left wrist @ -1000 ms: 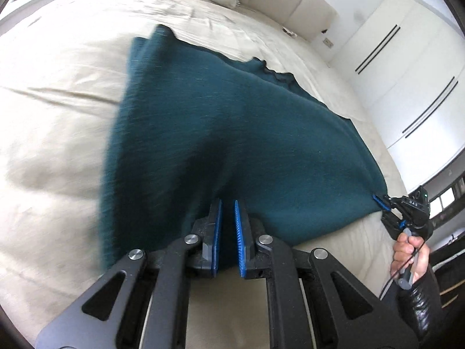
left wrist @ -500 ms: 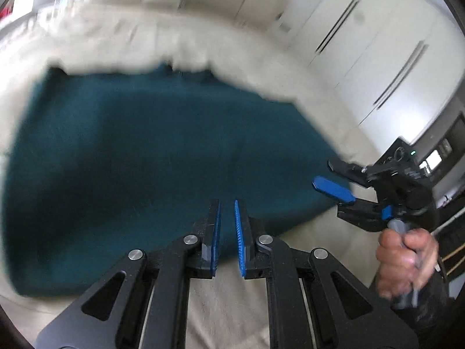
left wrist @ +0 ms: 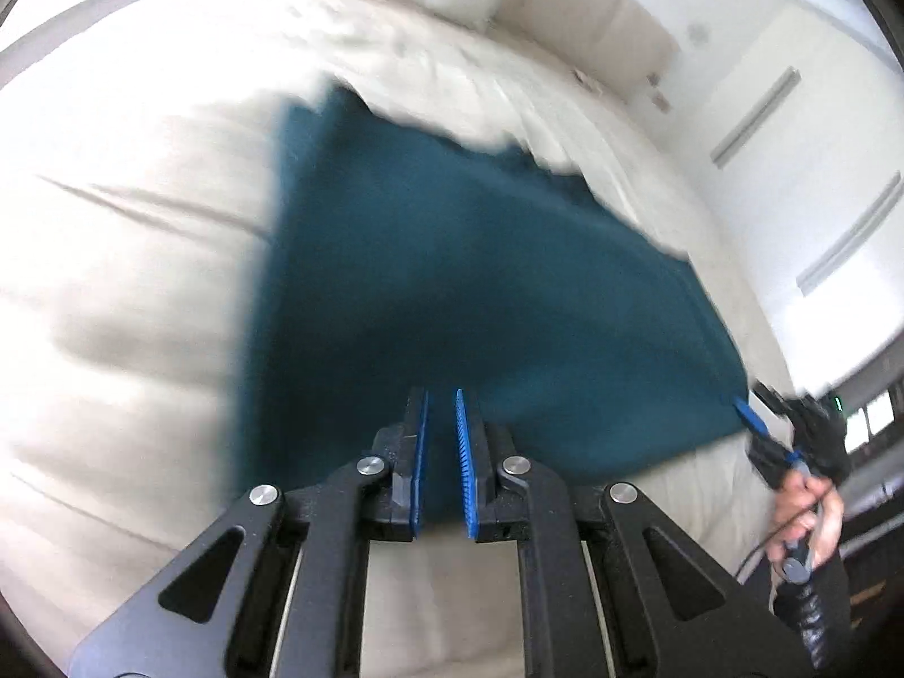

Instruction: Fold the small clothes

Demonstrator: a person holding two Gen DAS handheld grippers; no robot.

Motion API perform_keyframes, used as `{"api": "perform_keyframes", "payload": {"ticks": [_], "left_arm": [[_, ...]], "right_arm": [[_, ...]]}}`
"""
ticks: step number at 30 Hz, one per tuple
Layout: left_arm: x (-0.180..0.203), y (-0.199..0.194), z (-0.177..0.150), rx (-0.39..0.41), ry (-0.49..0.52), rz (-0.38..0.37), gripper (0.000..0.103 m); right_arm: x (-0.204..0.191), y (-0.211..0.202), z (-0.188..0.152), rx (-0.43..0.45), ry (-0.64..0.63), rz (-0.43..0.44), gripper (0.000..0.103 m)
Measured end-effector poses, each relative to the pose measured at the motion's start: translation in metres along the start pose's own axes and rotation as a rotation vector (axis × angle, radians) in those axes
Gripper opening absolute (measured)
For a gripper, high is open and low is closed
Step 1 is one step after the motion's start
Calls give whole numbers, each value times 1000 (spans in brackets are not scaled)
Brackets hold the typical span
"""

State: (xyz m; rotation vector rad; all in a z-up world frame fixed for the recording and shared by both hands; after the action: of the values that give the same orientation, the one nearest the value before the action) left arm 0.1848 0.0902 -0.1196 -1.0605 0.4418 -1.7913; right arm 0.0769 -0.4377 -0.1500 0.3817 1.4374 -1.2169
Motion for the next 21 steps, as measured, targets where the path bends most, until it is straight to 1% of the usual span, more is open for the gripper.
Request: {"api": "perform_keyframes", "payload": {"ticks": [2,3,4,5,6,7,8,9,11,12,13,14,15,16,17,18,20,21], "left_arm": [[2,-2,25,37,11,7,9],[9,3,35,42,24,-2,9],[17,8,45,45,37,-18,9],[33,18,59,48,59,-65,9],[42,25,64,50,79,-85,9],[50,36,72,51,105,-81,9],[60,53,76,28,124,-69,9],[60,65,81,9,119,-66,9],[52,88,90,-5,82,-50,9],[41,100,98,-12,59,-29,9],[36,108,98,-21,32,-18,9],[22,112,100,-21,-17,-50,9],[15,114,101,-18,-41,-73,9],[10,116,101,-13,-49,-77,9],[-1,115,99,-6,-39,-44,9],[-5,113,97,-2,-44,-69,9],[-19,110,95,2,-87,-129,9],[-27,108,96,9,-103,-139,9]], "right_arm": [[-15,-4,11,43,-9,46,42],[-25,3,12,35,-18,68,43],[-40,20,10,3,-32,98,43],[-54,38,8,-30,-44,124,43],[-67,54,8,-61,-59,148,43],[-80,75,5,-96,-76,176,44],[-91,95,0,-129,-88,195,44],[-100,120,-4,-158,-88,192,44],[-107,155,-10,-223,-66,217,44],[-109,177,-13,-260,-68,209,44],[-106,191,-12,-267,-79,172,42],[-103,198,-11,-267,-85,172,39],[-101,198,-13,-265,-84,188,35],[-96,197,-9,-256,-79,196,31],[-95,198,-5,-242,-68,206,31],[-91,193,5,-216,-57,227,31],[-75,180,24,-140,-40,199,31],[-64,170,36,-105,-6,201,31]]}}
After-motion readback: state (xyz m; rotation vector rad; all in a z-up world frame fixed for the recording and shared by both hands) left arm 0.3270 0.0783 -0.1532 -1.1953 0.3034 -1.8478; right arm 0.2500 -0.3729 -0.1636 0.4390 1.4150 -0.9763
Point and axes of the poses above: each gripper's, at about its wrist camera, not at the fingertips, and y roughly the way its jaws point, x to its right, z to its top, the point moved 6 cm from there along y, roughly the way its jaws point, and after that the axes turned 2 degrees about x, right-handed, at the moved point
